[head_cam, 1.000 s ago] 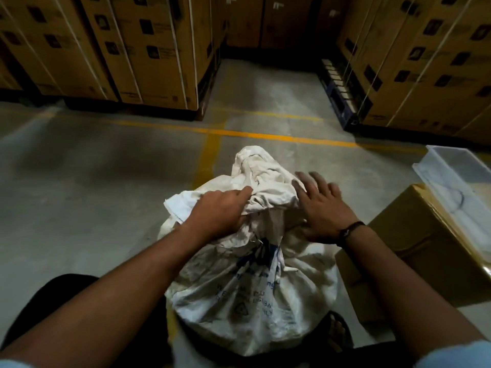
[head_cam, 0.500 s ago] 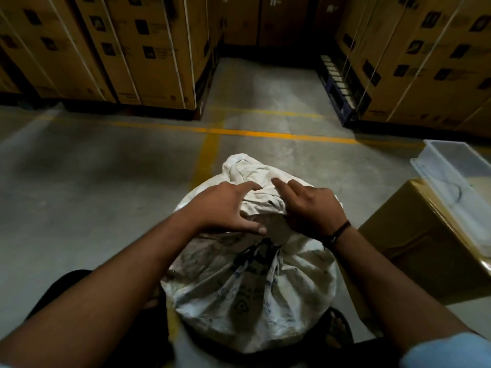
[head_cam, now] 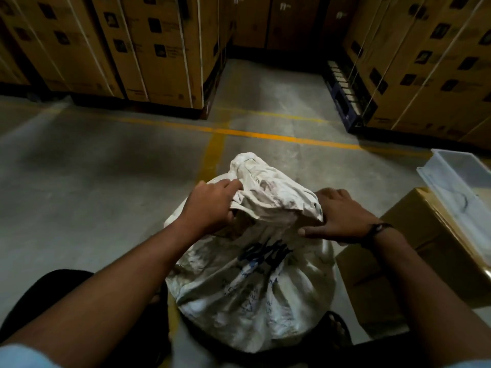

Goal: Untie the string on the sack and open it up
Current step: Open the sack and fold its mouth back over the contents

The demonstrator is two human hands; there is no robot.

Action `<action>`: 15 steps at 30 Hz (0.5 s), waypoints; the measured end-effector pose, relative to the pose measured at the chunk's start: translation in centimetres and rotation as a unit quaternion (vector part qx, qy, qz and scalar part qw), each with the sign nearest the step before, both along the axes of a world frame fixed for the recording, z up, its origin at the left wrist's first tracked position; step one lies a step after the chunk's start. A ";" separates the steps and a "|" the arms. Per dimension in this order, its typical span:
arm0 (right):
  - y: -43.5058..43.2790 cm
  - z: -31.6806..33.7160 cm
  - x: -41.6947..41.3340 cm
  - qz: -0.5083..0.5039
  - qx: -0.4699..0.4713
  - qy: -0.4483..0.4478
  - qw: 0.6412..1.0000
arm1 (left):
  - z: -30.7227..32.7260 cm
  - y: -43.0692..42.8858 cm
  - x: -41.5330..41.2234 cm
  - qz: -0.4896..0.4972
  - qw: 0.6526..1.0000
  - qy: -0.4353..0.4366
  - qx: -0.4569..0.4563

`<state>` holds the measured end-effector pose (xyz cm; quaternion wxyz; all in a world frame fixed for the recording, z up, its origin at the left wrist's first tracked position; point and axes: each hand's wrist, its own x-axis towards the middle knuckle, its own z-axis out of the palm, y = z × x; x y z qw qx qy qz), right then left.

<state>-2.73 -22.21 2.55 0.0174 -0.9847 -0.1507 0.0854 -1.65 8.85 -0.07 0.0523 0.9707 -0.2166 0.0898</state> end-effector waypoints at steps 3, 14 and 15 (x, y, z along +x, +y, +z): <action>-0.5 1.9 -0.1 0.011 0.081 0.026 0.996 | 0.2 -1.0 -0.4 -0.043 0.996 -0.071 -0.010; 6.6 1.4 -2.7 0.022 0.001 -0.186 0.982 | 1.5 -2.5 -1.3 -0.115 0.975 -0.058 -0.181; 6.7 1.4 -3.2 0.027 0.004 -0.235 0.972 | 1.5 -2.0 -1.1 -0.114 0.974 -0.065 -0.182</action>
